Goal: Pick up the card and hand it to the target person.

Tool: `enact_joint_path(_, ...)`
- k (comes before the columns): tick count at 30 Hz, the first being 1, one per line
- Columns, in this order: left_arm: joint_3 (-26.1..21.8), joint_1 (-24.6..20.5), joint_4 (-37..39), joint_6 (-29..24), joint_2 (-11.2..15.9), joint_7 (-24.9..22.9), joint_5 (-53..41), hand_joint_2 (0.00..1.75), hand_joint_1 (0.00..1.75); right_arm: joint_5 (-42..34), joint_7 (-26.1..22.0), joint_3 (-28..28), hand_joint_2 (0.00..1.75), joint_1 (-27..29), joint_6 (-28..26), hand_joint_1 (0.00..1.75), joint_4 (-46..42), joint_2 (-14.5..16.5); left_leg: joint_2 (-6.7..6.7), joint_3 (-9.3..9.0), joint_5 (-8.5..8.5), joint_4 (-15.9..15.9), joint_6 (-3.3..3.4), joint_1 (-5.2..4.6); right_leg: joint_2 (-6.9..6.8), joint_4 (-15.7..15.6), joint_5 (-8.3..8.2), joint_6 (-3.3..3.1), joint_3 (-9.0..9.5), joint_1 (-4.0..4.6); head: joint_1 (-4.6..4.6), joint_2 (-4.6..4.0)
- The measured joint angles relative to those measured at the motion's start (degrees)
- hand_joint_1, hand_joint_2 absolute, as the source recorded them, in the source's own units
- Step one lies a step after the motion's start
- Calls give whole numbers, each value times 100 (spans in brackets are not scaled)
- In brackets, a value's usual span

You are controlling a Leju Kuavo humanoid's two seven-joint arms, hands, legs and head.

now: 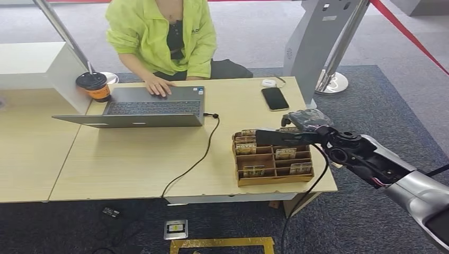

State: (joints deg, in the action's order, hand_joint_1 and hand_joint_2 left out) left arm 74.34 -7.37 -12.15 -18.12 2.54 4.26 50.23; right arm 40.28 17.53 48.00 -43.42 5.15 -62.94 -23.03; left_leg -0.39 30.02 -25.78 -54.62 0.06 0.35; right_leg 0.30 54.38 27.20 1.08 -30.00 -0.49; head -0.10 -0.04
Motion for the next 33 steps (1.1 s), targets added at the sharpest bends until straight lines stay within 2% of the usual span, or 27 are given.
enact_joint_path(5, 0, 0, 0, 0, 2, 0, 4, 175, 0, -2, 19, 0, 175, 15, 33, 95, -99, -53, 0, 0, 0, 0, 0, 0, 0, 0, 0, 0, 0, 0, -1, 0)
enact_joint_path(12, 0, 0, 0, -2, 2, 0, 13, 175, 0, -15, 33, -1, 175, 16, 69, 122, -196, -97, 0, 0, 0, 0, 0, 0, 0, 0, 0, 0, 0, 0, -2, -1)
enact_joint_path(24, 0, 0, 0, -2, 3, 0, 13, 175, 0, -45, 45, 0, 175, 16, 86, 128, -283, -141, 1, 0, 0, 0, 0, 0, 0, 0, 0, 0, 1, 0, 0, 0)
enact_joint_path(33, 0, 0, 0, -2, 4, 0, 13, 175, 0, -45, 50, -1, 175, 15, 93, 170, -313, -162, 0, 0, 0, 0, 0, 0, 0, 0, 0, 0, 1, 0, -1, 0)
